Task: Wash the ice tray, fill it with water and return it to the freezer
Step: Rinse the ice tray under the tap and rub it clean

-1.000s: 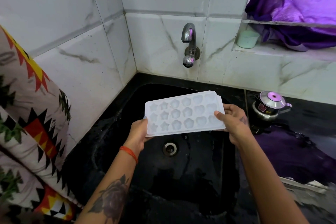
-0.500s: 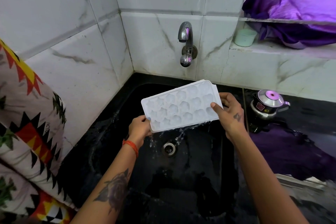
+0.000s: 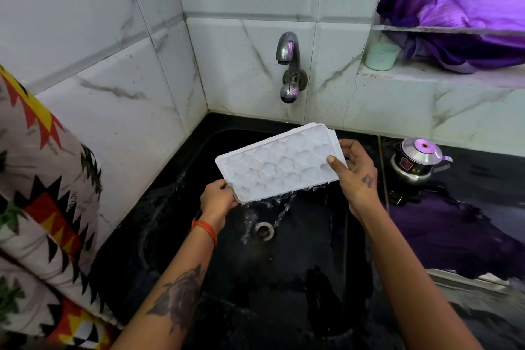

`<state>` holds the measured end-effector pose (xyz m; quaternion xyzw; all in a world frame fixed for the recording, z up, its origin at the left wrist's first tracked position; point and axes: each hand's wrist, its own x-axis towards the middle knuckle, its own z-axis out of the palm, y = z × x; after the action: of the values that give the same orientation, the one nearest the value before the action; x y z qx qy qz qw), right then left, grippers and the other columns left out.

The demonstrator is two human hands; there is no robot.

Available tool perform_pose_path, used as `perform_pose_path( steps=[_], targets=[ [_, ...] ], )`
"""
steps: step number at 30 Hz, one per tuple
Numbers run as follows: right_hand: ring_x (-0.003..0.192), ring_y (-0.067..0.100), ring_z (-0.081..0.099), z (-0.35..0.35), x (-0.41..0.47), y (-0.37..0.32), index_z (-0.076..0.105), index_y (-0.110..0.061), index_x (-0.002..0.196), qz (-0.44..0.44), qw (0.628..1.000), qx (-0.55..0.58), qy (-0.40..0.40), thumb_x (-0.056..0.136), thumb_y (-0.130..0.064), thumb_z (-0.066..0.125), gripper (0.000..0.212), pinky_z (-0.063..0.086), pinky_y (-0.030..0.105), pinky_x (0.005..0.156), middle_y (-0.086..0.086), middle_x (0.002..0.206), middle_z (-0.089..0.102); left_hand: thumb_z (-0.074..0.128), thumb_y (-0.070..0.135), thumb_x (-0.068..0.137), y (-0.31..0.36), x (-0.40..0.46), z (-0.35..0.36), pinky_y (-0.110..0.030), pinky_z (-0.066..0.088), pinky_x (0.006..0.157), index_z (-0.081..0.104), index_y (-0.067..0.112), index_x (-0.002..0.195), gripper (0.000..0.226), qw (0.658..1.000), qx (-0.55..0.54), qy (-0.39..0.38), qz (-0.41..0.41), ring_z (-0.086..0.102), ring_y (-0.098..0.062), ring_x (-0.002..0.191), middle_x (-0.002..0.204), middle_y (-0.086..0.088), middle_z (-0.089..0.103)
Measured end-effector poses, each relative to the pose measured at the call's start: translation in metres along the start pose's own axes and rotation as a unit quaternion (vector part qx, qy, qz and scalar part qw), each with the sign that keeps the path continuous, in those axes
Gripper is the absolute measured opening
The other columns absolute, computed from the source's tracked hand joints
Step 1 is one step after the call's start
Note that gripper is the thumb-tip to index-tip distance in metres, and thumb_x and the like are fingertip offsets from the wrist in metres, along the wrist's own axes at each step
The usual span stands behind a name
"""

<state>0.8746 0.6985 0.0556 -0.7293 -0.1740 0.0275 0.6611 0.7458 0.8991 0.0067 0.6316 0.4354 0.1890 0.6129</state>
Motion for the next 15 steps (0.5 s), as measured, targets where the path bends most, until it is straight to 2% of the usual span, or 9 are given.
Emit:
perform_pose_path(
  steps=[6,12,15],
  targets=[
    [0.102,0.021,0.061,0.0008,-0.0003,-0.0009,0.057,-0.023,0.102,-0.005,1.000,-0.005,0.006,0.085,-0.003,0.064,0.027,0.050,0.035,0.092,-0.001,0.102,0.063,0.049,0.008,0.094,0.0001,0.0008,0.0017,-0.037,0.056,0.084,0.063,0.019,0.082,0.021,1.000,0.016,-0.002,-0.004,0.066,-0.028,0.097,0.104,-0.014,0.069],
    [0.098,0.017,0.062,-0.0004,-0.0026,-0.0014,0.056,-0.023,0.101,-0.012,1.000,-0.012,0.017,0.085,-0.003,0.063,0.027,0.048,0.020,0.080,0.001,0.102,0.064,0.047,0.008,0.094,-0.0008,0.0013,0.0010,-0.036,0.053,0.087,0.062,0.012,0.100,0.017,1.000,0.009,-0.025,0.001,0.063,-0.026,0.105,0.111,-0.010,0.066],
    [0.099,0.017,0.063,-0.0005,-0.0030,-0.0006,0.056,-0.023,0.101,-0.011,0.999,-0.019,0.023,0.085,-0.004,0.063,0.026,0.049,0.022,0.081,0.001,0.103,0.065,0.047,0.007,0.093,0.0008,-0.0015,0.0015,-0.038,0.052,0.090,0.058,0.013,0.106,0.019,1.000,0.004,-0.030,0.007,0.061,-0.025,0.108,0.117,-0.010,0.064]
  ],
)
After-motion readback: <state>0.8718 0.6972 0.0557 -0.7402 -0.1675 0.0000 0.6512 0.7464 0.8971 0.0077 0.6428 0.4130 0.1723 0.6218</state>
